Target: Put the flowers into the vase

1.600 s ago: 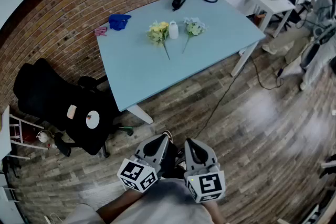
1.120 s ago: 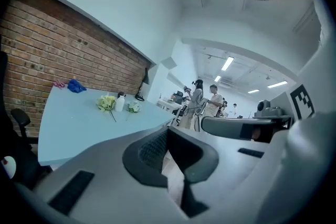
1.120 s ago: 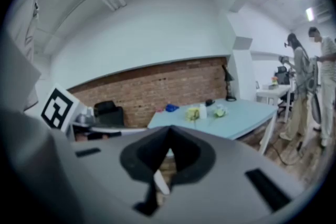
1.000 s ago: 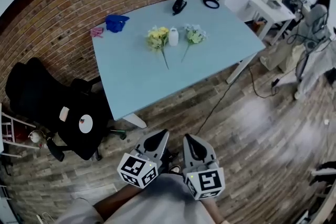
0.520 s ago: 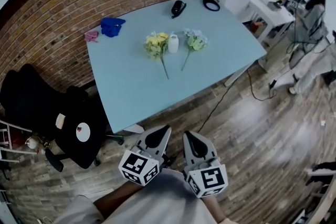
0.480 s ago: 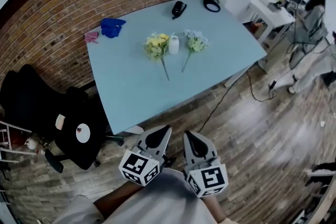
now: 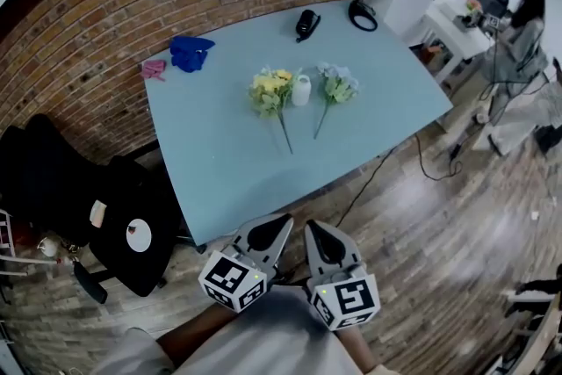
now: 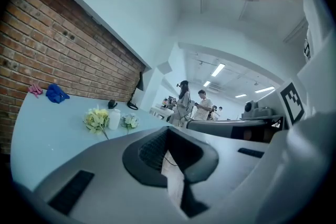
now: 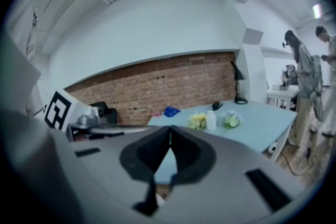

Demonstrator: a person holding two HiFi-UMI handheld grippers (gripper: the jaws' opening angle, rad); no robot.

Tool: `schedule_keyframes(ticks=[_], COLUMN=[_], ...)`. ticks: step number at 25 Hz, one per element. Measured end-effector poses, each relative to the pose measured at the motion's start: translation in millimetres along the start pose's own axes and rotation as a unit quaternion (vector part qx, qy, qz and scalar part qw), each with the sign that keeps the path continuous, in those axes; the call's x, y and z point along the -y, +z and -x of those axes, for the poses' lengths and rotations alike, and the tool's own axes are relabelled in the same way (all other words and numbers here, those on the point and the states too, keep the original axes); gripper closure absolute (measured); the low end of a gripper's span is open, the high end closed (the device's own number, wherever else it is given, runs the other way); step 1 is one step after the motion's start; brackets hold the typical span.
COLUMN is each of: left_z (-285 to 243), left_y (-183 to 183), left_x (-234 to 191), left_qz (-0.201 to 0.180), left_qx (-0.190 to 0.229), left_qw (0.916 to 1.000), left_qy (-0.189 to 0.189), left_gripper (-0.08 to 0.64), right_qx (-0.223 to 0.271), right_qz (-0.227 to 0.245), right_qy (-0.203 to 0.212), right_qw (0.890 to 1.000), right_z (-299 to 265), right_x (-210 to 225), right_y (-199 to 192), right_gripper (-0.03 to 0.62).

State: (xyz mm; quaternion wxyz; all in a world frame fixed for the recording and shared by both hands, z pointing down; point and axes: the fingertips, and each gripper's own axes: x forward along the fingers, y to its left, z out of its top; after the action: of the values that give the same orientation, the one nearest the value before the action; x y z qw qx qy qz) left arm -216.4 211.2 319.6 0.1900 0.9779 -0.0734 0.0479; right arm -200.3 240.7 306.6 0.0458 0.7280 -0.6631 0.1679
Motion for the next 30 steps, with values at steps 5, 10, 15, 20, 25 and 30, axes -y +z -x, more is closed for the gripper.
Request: schedule_keyframes(ticks=[5, 10, 15, 20, 25, 30], left_z=[0, 0, -3, -13, -30, -55], left_y=[-2, 7, 12, 17, 25, 33], left_x=[-15, -24, -31, -36, -47, -65], left_qz=[0.001, 0.016, 0.022, 0.024, 0.011, -0.001], left_qx=[-0.004, 0.004, 0.011, 0.016, 0.016, 0.013], left_qw=[1.0, 0.9997, 0.9996, 0.9995, 0.9998, 0.9998], left_qy=[-0.003, -0.015, -0.014, -0.013, -0.004, 0.014], left_gripper=[0.541, 0.541, 0.541, 0.54, 0.54, 0.54], right_qx=[-0.008, -0.008, -0.013, -0.016, -0.015, -0.014], right_qz=[0.001, 0.006, 0.012, 0.014, 0.008, -0.007], right_qy=[-0.001, -0.005, -0.01, -0.014, -0.008, 0.002], right_qw=[1.0, 1.0, 1.0, 1.0, 1.0, 1.0], right_z=[-16, -25, -28, -36, -54, -78], right_x=[-3, -8, -6, 6, 23, 49], right_y=[-1, 8, 9, 14, 22, 25], right_gripper=[0.569, 0.569, 0.569, 0.569, 0.569, 0.568])
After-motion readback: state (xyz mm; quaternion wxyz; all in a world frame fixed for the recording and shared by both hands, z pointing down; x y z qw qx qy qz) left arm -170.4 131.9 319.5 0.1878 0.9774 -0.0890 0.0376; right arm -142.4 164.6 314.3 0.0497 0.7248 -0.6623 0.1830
